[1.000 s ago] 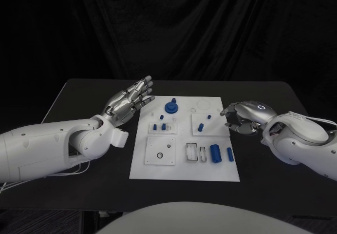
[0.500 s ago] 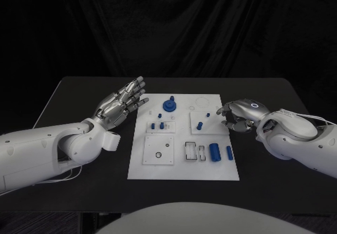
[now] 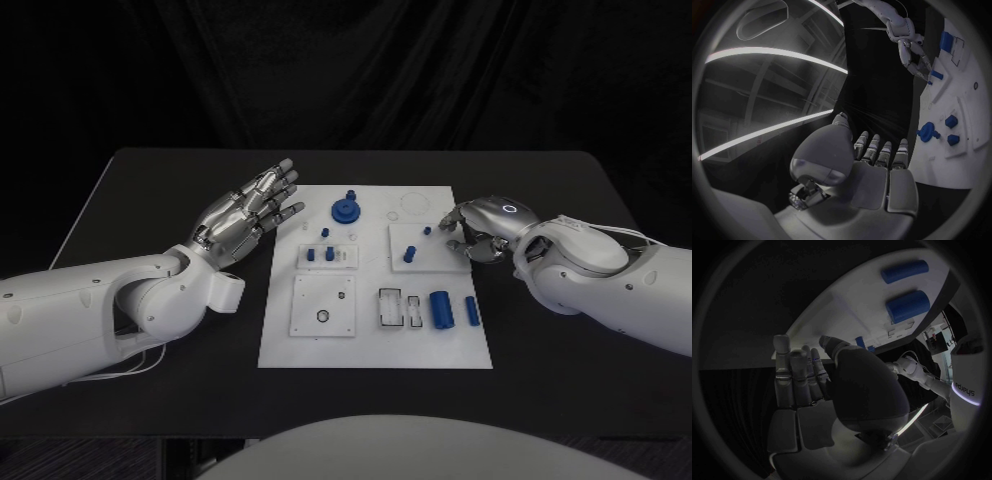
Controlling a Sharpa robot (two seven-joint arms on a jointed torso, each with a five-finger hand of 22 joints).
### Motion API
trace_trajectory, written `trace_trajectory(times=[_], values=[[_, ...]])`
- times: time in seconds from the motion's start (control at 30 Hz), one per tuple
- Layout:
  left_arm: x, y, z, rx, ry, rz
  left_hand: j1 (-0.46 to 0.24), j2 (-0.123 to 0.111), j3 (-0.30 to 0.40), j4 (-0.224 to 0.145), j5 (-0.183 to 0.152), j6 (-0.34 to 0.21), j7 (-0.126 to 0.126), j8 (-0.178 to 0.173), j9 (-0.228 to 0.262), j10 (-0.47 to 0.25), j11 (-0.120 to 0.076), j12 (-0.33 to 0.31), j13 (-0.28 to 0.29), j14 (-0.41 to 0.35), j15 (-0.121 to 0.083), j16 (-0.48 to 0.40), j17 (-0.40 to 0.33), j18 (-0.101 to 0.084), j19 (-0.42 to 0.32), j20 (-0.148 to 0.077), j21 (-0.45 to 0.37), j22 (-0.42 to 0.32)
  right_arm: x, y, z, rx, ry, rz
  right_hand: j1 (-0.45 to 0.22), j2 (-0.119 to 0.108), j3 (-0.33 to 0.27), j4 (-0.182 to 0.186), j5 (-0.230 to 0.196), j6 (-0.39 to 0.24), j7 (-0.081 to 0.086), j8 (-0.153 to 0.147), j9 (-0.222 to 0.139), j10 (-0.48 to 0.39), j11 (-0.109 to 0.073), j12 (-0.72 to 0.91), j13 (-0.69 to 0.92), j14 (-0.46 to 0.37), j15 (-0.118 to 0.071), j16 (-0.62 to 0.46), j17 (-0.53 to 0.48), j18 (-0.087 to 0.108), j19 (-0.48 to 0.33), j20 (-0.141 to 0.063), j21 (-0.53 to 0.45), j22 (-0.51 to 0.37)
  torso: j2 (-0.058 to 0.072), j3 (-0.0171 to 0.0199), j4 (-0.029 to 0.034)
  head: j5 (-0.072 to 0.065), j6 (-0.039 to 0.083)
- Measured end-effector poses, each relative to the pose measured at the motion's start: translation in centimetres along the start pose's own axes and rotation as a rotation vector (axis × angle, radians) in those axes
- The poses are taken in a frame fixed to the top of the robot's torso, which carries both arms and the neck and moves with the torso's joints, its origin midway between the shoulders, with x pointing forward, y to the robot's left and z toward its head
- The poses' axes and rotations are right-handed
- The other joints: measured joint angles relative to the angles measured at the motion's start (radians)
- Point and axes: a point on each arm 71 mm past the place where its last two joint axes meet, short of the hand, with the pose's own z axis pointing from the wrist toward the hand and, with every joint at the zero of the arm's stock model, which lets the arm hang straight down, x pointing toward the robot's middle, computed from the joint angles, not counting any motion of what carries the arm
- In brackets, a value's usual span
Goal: Assemble the parts on the task board
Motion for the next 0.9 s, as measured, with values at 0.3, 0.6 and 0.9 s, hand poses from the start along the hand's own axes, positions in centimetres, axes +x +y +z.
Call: trace_trajectory(times=[0.3, 0.6, 0.9], values=[[0.0, 0.1, 0.2, 0.0, 0.005, -0.002, 0.027, 0.004, 0.011, -0.005, 0.033, 0.022, 0.032, 0.0, 0.003, 0.003, 0.01, 0.015, 0.001, 0.011, 0.011, 0.014, 0.003, 0.0, 0.009, 0.009, 0.0, 0.022, -0.2, 0.0, 1.2, 0.003, -0.017, -0.006, -0.004, 0.004, -0.007, 0.002, 0.0, 0.0, 0.0, 0.0, 0.002, 0.003, 0.003, -0.006, -0.003, 0.0, 0.0, 0.0, -0.001, 0.0, 0.003, 0.003, 0.0, 0.0, 0.011, -0.0053, 0.002, 0.001, 0.0], [0.1, 0.3, 0.5, -0.001, 0.015, -0.007, 0.068, 0.005, 0.03, -0.01, 0.073, 0.018, 0.036, 0.0, 0.003, 0.003, 0.017, 0.024, 0.001, 0.015, 0.022, 0.025, 0.005, 0.0, 0.016, 0.016, 0.005, 0.035, -0.2, 0.2, 1.5, -0.001, -0.037, 0.003, -0.017, 0.017, -0.016, 0.011, -0.008, 0.035, -0.004, 0.021, 0.024, 0.048, -0.012, 0.016, -0.005, 0.009, -0.009, 0.004, 0.01, 0.0, 0.02, -0.005, 0.009, 0.0, 0.013, -0.0093, 0.0042, -0.005, 0.0], [0.1, 0.5, 0.7, -0.003, 0.021, -0.01, 0.084, 0.011, 0.037, -0.012, 0.09, 0.014, 0.039, 0.0, 0.002, -0.001, 0.021, 0.024, 0.002, 0.02, 0.034, 0.034, 0.007, 0.0, 0.024, 0.024, 0.008, 0.047, -0.2, 0.4, 1.6, -0.003, -0.043, 0.008, -0.028, 0.028, -0.038, 0.012, -0.024, 0.061, -0.007, 0.042, 0.051, 0.073, -0.024, 0.045, 0.011, 0.013, -0.013, 0.008, 0.01, 0.0, 0.025, -0.011, 0.007, 0.0, 0.01, -0.0115, 0.0137, -0.016, 0.0]])
